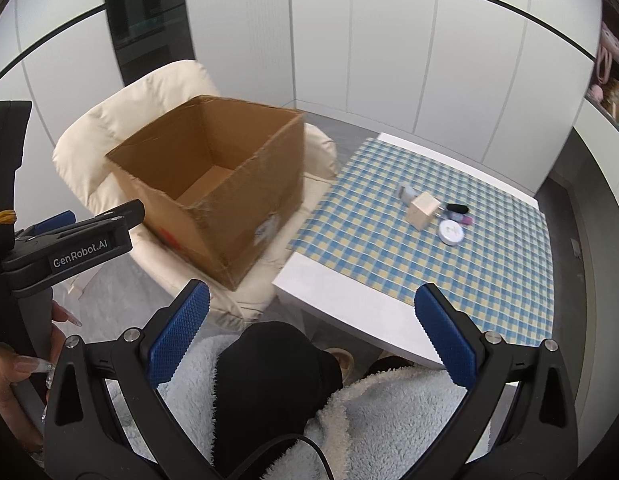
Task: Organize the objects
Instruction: 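Move both open tools over the checked table toward the remaining items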
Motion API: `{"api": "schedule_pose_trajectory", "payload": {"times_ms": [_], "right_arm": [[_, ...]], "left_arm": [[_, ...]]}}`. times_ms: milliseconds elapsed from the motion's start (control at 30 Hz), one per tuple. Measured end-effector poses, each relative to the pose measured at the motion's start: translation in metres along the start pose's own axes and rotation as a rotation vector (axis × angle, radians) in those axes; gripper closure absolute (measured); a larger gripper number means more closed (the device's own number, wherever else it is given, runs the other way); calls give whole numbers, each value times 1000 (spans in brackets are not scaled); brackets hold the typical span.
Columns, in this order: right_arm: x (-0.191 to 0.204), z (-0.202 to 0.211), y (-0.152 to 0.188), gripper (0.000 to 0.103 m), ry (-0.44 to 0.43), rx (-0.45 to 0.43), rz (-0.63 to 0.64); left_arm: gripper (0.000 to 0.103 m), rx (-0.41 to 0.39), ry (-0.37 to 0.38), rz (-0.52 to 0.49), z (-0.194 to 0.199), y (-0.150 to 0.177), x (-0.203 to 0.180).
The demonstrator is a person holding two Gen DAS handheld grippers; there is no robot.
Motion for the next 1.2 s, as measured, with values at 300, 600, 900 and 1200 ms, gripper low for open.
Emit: {"api": "schedule_pose_trajectory", "payload": {"times_ms": [300, 600, 900, 1200], "right_arm": [[-47, 5, 9, 0, 69, 9, -82], [-92, 6, 26, 0, 138, 32, -150], [-136, 8, 42, 0, 202, 56, -214], [-177, 4, 57, 0, 248, 80, -284]], "left_arm": [[1, 7, 66, -90, -6, 3, -56], [1, 25, 142, -169, -15, 9, -113], [1, 30, 200, -225, -22, 13, -165], [1, 37, 249, -275, -29, 16, -215]]}}
Point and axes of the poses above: each gripper's, at about its wrist camera, not at the fingertips, and z roughly against the way its jaws point, x to its left, y to its underside, the point moved 5 cm from there along -z, roughly the way its jaws point
